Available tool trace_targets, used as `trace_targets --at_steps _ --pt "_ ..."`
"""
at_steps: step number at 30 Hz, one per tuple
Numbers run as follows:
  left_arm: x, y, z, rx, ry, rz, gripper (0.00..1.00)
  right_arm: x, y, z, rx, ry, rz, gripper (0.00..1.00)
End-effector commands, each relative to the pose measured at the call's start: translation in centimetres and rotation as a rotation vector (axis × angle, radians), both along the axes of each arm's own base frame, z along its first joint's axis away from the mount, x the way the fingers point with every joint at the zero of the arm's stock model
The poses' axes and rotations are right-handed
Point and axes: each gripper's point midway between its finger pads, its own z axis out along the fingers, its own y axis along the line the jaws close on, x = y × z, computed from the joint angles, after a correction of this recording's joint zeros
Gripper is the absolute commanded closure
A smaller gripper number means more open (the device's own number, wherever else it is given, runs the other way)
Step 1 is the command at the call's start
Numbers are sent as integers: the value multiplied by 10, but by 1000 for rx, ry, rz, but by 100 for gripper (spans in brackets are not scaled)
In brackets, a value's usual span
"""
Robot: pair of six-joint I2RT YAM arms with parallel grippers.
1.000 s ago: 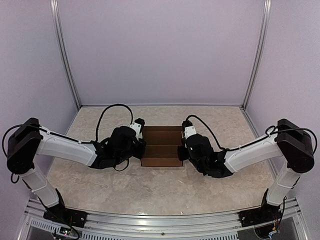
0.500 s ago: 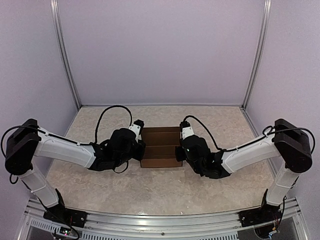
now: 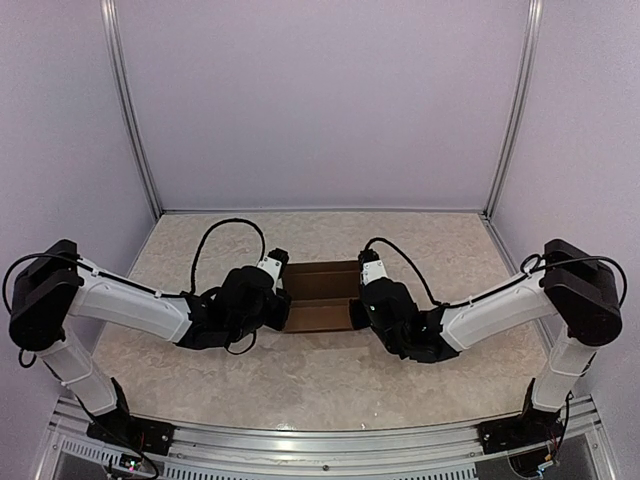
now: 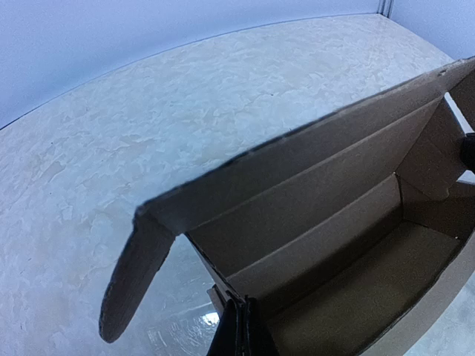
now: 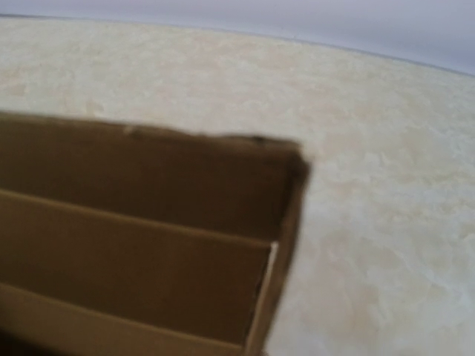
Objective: Fold the paper box
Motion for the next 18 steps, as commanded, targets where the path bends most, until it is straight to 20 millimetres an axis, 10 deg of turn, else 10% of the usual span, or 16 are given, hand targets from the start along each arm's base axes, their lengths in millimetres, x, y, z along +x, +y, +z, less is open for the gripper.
trace_targets --at_steps 1,18 --pt "-15 0 -11 4 38 -28 100 -14 -5 -26 -43 47 10 100" --pt "-32 -4 -18 24 10 16 100 -32 -19 -20 2 64 29 94"
